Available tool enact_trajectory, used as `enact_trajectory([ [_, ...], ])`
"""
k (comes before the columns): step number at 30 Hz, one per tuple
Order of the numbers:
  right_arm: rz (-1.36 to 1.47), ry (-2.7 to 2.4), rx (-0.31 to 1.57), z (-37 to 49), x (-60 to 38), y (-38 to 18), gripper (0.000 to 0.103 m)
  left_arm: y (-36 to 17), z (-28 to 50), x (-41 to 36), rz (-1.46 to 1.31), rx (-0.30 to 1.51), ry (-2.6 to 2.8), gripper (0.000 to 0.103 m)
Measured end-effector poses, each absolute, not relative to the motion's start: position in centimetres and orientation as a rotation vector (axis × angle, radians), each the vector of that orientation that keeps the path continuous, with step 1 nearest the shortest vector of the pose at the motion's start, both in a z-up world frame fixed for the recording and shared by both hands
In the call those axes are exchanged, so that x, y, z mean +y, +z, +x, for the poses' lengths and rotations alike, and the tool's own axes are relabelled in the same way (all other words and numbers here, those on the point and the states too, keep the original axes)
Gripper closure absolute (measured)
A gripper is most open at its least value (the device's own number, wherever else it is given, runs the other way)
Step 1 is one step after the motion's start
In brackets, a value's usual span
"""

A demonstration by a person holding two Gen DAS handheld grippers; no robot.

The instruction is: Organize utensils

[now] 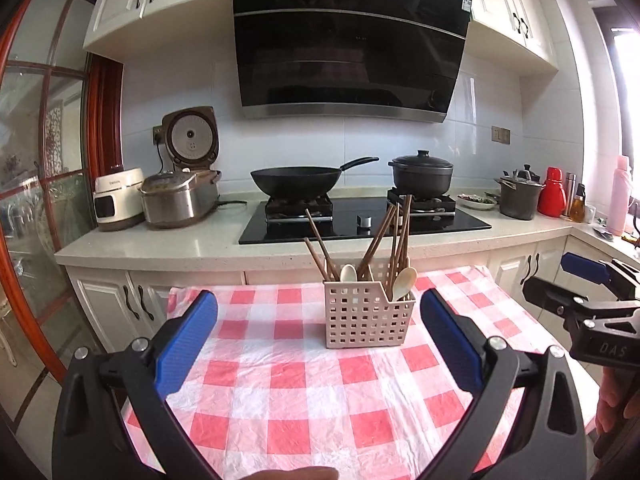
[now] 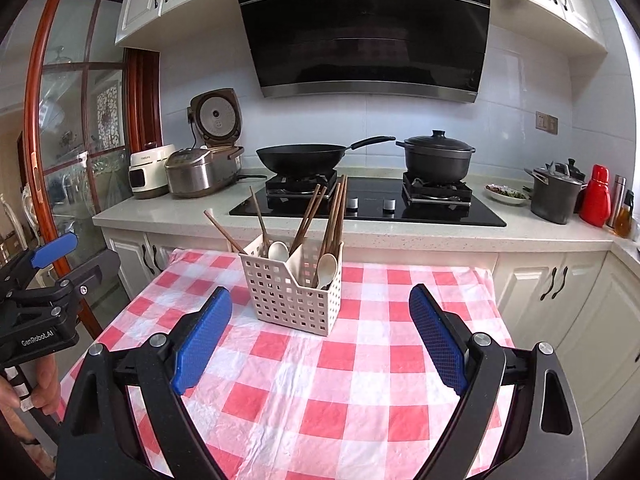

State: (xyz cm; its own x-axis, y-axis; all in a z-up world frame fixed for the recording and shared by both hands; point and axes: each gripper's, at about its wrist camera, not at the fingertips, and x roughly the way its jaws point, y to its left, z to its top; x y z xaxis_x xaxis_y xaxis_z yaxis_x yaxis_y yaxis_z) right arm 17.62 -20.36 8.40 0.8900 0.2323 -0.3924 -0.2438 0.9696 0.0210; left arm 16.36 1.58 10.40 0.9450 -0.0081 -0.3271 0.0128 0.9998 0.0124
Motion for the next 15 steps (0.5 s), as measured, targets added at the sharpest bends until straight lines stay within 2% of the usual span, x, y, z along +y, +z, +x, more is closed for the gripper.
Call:
enact_trajectory([
  [15,-0.019,0.239,0.400,17.40,-20.15,8.50,0.019,10.21,16.47,1.57,-0.004,0.353,-0.013,0.005],
])
